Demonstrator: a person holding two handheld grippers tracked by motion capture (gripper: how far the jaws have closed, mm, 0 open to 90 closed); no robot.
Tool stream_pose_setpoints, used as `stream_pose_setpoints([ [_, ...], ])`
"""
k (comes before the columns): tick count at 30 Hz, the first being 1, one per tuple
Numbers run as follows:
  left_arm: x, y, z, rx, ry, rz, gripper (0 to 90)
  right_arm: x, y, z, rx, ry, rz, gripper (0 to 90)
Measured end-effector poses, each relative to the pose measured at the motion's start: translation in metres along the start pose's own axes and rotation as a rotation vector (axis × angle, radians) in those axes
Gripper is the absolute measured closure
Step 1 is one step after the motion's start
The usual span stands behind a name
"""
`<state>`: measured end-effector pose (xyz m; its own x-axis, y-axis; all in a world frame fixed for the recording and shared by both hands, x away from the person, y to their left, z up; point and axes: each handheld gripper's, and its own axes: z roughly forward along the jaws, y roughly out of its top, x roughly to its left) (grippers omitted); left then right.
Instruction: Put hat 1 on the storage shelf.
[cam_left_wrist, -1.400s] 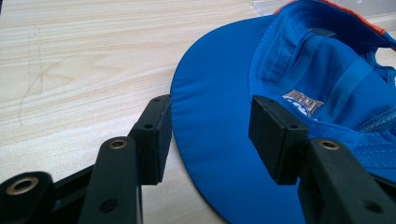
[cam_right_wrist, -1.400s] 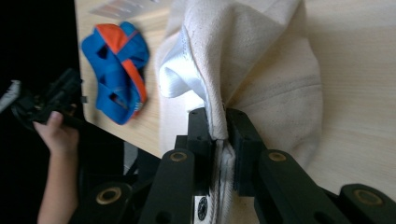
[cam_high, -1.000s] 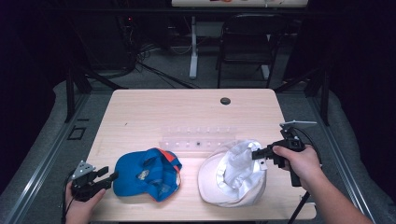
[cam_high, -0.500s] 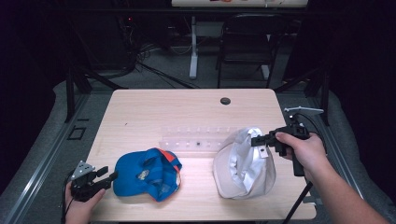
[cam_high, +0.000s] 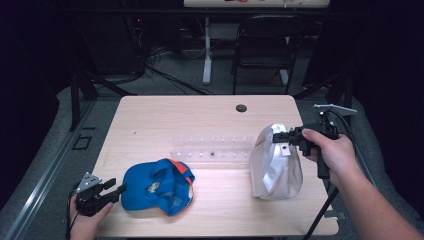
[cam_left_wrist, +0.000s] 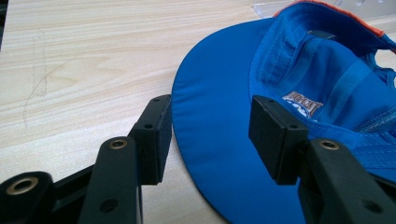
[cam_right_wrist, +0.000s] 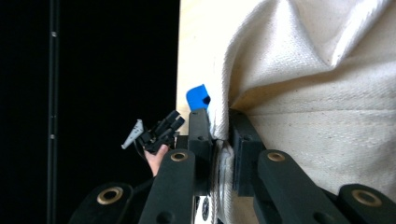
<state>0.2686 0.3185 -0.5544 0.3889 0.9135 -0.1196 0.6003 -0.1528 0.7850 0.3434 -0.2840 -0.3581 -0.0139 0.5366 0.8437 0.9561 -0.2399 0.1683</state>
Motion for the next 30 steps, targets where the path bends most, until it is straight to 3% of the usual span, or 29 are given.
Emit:
stream_pose_setpoints([
  [3,0.000,0.000,0.000,-0.002,0.000,-0.001,49.8,0.005,0.002,0.000,-0.010,0.016,0.003,81.4],
  [5,0.000,0.000,0.000,-0.002,0.000,0.000,49.8,0.013,0.005,0.001,-0.020,0.056,-0.006,81.4],
  [8,0.000,0.000,0.000,-0.002,0.000,0.000,49.8,0.018,0.008,0.001,-0.022,0.078,-0.015,81.4],
  [9,0.000,0.001,-0.001,0.018,-0.004,0.004,49.8,0.024,0.011,0.003,-0.029,0.101,-0.018,81.4],
  [13,0.000,0.001,-0.001,0.006,-0.004,0.002,49.8,0.035,0.017,0.010,-0.040,0.125,-0.024,81.4],
  [30,0.002,0.001,-0.001,0.004,-0.008,0.003,49.8,0.071,0.041,0.034,-0.044,0.140,-0.050,81.3],
])
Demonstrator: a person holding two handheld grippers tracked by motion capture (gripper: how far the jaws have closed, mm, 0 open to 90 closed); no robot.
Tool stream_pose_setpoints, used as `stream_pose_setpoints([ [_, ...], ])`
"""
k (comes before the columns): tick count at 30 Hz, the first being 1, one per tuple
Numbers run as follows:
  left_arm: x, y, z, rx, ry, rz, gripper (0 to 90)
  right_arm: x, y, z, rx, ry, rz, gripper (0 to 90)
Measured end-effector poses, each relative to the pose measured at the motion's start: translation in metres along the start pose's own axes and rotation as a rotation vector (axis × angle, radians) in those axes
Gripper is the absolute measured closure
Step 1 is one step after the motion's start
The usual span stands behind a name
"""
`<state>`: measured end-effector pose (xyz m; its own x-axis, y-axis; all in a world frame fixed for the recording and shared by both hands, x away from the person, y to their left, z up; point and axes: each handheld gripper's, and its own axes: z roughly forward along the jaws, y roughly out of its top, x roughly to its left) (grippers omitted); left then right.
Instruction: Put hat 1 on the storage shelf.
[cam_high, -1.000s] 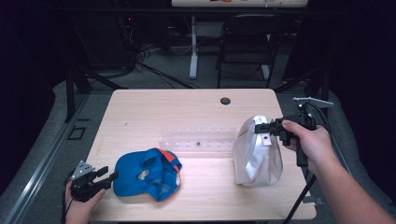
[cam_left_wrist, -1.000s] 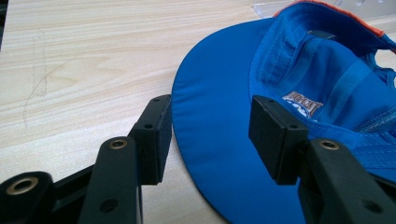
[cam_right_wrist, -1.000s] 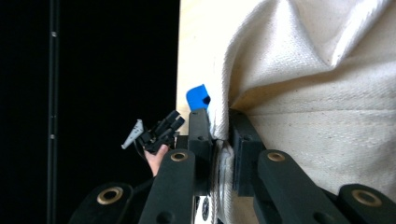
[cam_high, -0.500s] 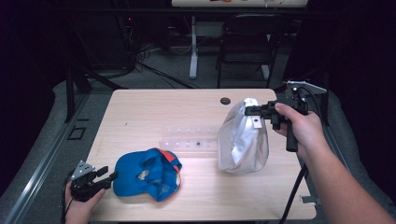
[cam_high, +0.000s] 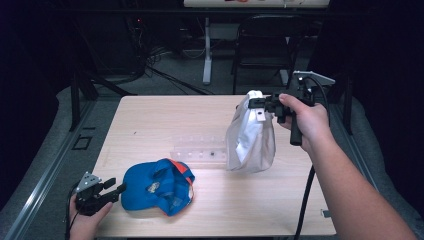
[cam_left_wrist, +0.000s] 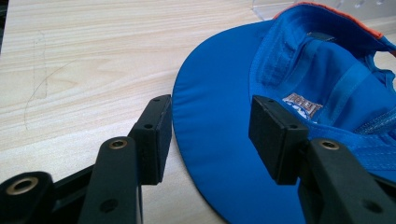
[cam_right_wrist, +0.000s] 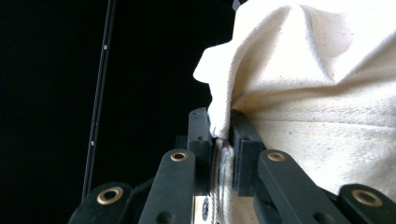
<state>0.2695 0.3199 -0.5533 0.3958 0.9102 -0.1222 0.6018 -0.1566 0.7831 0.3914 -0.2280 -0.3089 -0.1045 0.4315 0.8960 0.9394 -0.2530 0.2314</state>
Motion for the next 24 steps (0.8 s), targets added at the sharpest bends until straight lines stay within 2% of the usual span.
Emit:
stream_pose_setpoints([
  [13,0.004,0.001,-0.001,0.006,-0.004,-0.003,49.8,0.018,0.016,0.036,0.011,0.006,-0.004,81.3],
  [24,0.004,0.002,-0.001,0.004,-0.008,-0.001,49.8,0.024,0.027,0.067,0.006,0.006,0.006,81.3],
])
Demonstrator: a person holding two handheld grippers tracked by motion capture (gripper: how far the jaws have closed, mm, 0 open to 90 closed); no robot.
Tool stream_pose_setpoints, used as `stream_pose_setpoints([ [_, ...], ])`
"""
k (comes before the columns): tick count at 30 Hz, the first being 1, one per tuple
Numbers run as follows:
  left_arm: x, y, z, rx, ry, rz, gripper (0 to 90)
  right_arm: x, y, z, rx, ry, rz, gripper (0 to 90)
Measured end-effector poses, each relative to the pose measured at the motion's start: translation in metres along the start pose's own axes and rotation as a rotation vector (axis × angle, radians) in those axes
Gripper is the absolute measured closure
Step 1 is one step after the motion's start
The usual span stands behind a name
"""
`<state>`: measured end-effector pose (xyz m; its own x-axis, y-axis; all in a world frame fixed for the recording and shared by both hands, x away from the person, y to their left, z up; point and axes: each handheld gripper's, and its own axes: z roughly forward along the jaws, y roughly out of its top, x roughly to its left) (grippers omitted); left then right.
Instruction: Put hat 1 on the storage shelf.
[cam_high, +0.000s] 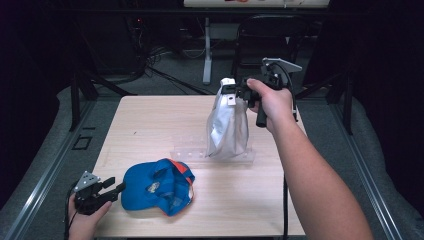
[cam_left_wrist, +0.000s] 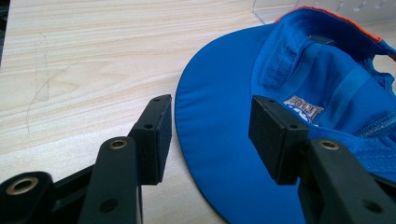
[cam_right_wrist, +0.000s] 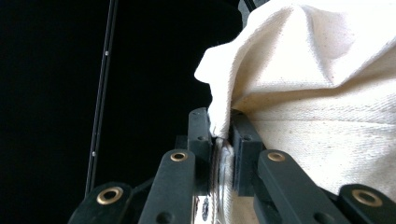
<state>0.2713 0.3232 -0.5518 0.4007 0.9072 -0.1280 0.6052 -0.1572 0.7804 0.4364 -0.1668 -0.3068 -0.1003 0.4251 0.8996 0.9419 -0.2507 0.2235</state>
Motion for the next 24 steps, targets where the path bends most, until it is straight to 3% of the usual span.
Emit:
stream_pose_setpoints([
  [10,0.001,0.000,0.000,-0.002,-0.004,0.000,49.8,0.005,0.005,0.027,0.005,0.004,0.005,81.3],
  [24,0.000,0.001,0.001,-0.005,-0.006,0.007,49.8,0.007,0.005,0.050,0.013,0.012,0.016,81.3],
])
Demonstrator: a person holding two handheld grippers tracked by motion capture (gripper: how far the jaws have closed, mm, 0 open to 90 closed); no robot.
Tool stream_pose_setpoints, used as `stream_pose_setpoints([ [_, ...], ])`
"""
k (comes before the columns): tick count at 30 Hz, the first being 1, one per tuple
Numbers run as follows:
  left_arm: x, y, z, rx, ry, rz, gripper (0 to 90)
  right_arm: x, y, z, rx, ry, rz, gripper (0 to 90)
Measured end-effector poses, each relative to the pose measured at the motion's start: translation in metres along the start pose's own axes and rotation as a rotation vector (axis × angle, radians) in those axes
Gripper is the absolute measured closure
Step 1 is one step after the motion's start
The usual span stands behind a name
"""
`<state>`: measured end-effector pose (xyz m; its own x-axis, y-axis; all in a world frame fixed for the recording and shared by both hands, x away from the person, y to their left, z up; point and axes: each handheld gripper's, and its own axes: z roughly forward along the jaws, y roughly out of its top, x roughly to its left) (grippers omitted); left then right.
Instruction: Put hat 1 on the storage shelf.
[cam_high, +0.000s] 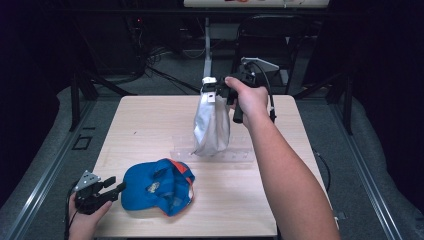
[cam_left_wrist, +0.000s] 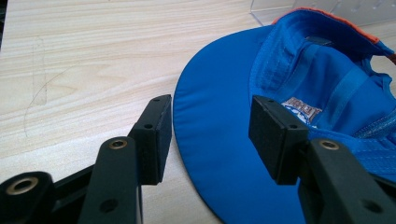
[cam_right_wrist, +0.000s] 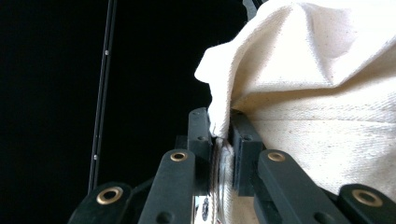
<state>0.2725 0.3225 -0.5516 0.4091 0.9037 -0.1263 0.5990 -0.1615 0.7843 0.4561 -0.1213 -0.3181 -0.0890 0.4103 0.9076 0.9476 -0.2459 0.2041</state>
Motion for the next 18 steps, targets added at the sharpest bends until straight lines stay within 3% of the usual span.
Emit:
stream_pose_setpoints([
  [18,-0.001,0.000,0.001,-0.005,0.003,0.012,49.8,-0.006,0.002,0.021,0.015,-0.004,0.013,81.1],
])
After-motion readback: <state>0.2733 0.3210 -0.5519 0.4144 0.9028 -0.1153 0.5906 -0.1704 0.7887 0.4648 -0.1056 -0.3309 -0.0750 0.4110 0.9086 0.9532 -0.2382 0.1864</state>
